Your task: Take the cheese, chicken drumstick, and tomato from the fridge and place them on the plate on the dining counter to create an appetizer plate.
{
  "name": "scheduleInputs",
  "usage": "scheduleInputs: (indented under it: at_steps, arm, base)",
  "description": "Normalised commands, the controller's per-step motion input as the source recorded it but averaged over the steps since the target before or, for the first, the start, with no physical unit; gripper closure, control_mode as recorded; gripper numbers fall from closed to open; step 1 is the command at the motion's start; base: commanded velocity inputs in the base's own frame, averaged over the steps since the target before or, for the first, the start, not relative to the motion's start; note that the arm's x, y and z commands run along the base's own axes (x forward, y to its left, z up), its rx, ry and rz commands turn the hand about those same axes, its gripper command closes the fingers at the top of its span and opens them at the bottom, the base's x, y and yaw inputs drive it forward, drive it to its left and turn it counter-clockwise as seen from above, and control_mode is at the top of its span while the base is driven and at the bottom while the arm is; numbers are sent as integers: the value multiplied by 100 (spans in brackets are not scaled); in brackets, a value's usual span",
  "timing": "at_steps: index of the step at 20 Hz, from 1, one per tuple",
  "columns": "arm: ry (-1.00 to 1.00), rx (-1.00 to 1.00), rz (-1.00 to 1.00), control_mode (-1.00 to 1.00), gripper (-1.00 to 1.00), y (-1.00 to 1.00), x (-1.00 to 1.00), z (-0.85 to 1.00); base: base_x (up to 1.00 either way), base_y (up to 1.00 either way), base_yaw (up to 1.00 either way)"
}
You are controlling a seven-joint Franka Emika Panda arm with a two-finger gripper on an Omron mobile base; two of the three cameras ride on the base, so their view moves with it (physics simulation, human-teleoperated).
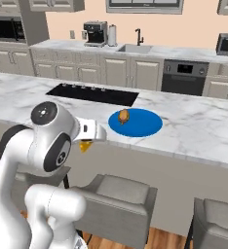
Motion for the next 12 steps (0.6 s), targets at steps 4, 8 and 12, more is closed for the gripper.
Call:
scheduleInputs:
  at_steps: [4, 8, 12]
  arm:
    - [2, 0, -12, -100, 100, -52, 62, 1]
    - [4, 1, -4, -100, 100, -76, 50, 1]
    - [1, 13, 0, -100, 100, -83, 59, 0]
  base:
    - [0, 0, 0]
    - [0, 0, 0]
    - [0, 0, 0]
